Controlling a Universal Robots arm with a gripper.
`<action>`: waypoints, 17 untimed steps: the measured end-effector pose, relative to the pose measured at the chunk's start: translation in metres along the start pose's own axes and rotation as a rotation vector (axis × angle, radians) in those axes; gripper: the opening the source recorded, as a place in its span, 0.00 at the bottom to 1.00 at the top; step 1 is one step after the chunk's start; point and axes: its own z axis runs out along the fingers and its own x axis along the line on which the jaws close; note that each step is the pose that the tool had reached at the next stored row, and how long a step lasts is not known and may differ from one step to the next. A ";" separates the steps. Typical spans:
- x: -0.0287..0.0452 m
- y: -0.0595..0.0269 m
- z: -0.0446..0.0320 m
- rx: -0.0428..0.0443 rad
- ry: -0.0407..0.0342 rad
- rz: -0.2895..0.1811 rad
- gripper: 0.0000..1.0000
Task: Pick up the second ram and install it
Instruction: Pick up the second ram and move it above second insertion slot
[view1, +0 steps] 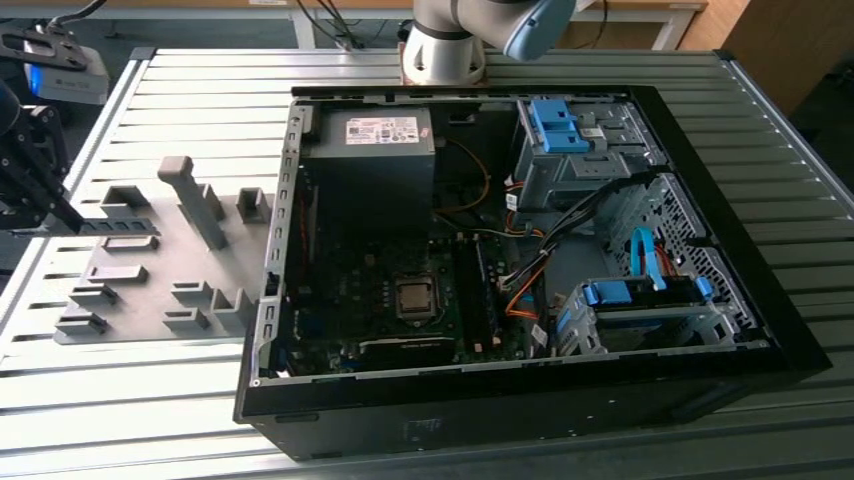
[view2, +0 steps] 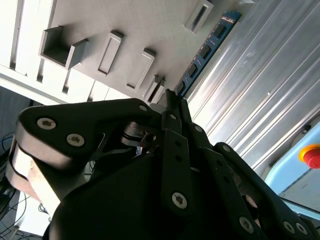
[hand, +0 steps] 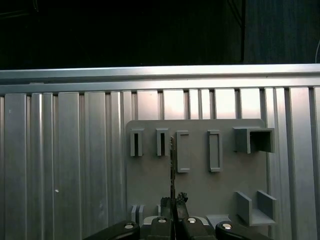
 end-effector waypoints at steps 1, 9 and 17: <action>0.0000 0.0000 -0.0009 0.0000 0.0000 0.000 0.14; -0.0004 0.0002 -0.0095 0.0001 0.0000 0.000 0.14; -0.0007 0.0005 -0.0168 0.0003 -0.0001 0.000 0.14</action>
